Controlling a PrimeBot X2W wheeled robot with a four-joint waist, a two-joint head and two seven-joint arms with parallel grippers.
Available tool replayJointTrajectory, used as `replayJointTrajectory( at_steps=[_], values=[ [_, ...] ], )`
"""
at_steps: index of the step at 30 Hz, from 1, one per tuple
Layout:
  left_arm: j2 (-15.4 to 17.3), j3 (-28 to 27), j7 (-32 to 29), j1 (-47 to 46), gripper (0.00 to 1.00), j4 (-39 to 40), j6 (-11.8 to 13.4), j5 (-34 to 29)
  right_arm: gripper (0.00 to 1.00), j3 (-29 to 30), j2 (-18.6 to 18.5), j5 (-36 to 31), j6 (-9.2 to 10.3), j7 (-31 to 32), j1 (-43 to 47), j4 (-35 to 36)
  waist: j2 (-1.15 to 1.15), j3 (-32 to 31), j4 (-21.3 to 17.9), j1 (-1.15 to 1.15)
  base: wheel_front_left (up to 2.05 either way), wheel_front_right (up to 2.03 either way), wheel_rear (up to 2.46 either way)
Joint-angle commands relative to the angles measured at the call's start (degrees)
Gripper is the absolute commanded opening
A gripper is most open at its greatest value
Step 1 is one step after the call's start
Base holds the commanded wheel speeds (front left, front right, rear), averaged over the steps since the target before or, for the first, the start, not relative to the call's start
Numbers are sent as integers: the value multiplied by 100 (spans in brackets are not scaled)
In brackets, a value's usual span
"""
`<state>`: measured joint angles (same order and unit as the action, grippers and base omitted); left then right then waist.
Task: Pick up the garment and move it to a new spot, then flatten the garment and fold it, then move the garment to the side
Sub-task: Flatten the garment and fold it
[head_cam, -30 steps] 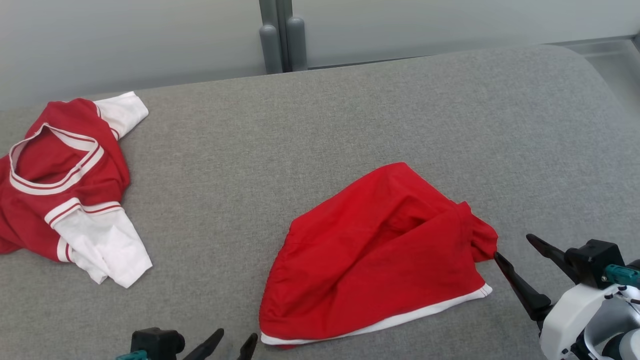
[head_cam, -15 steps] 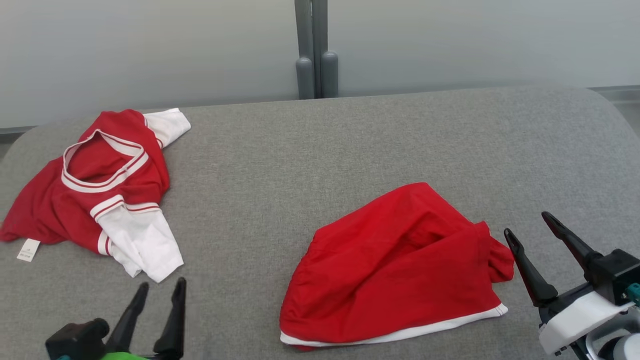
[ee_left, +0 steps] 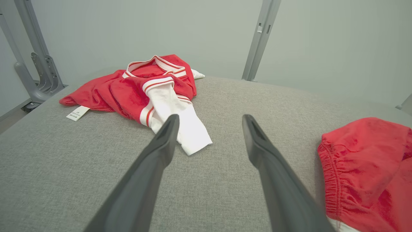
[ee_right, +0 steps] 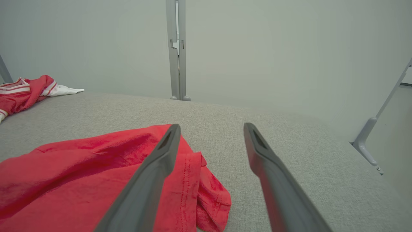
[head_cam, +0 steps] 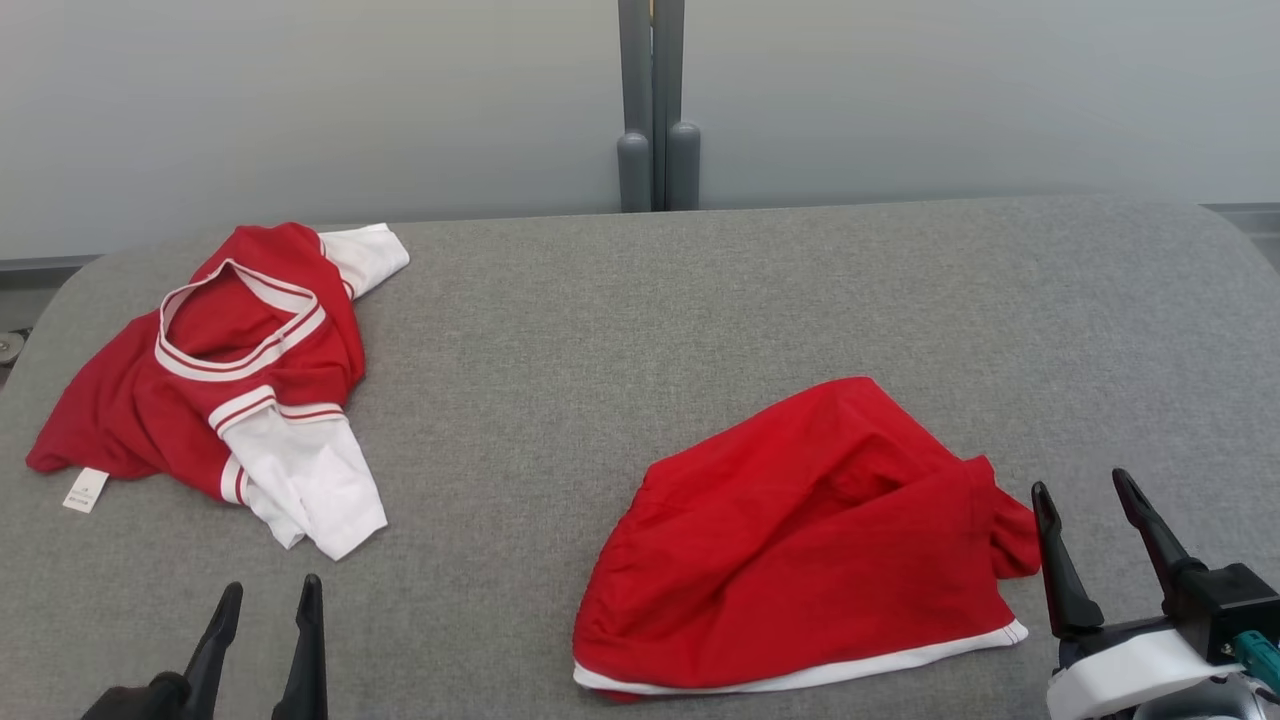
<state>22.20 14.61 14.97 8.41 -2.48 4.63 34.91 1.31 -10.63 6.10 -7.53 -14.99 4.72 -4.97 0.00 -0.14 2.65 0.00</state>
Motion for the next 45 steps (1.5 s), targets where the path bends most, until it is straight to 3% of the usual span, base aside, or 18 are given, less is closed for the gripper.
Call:
replayJointTrajectory(
  at_steps=[1, 4, 9, 14, 21, 28, 33, 38, 45],
  values=[
    [-95, -121, 25, 147, 100, -81, -127, -155, 100, 80, 109, -72, 9, -24, 117, 41, 0, 22, -5, 0, 0, 0, 0],
    [-439, -568, 26, 243, 100, -347, -547, -554, 100, 291, 305, -250, 9, -25, 200, 95, 0, 70, -2, 0, 0, 0, 0],
    [-857, -1088, 23, 222, 100, -542, -944, -915, 100, 408, 391, -288, 9, -25, 288, 29, 0, 127, 27, 0, 0, 0, 0],
    [-1176, -1414, 23, 167, 100, -607, -1159, -1211, 100, 436, 374, -308, 9, -27, 256, 33, 0, 178, 9, 0, 0, 0, 0],
    [-1331, -1472, 23, 93, 100, -612, -1216, -1321, 100, 269, 300, -227, 9, -26, 127, -35, 0, 260, -33, 0, 0, 0, 0],
    [-1174, -1254, 23, 133, 100, -286, -1215, -1216, 100, -226, -241, 232, 10, -26, 102, 26, 0, 281, -84, 0, 0, 0, 0],
    [-878, -888, -57, 235, 100, 74, -1216, -1180, 100, -724, -1018, 545, 9, -27, 17, 161, 0, 371, -171, 0, 0, 0, 0],
    [-548, -208, -1057, 353, 100, 487, -1213, -839, 100, -1198, -1521, 906, 9, 513, -41, 230, 0, 590, -249, 0, 0, 0, 0],
    [-190, 493, -2220, 352, 100, 743, -1210, -265, 100, -1563, -1740, 1311, 9, 1418, -268, 245, 0, 946, -384, 0, 0, 0, 0]
  ],
)
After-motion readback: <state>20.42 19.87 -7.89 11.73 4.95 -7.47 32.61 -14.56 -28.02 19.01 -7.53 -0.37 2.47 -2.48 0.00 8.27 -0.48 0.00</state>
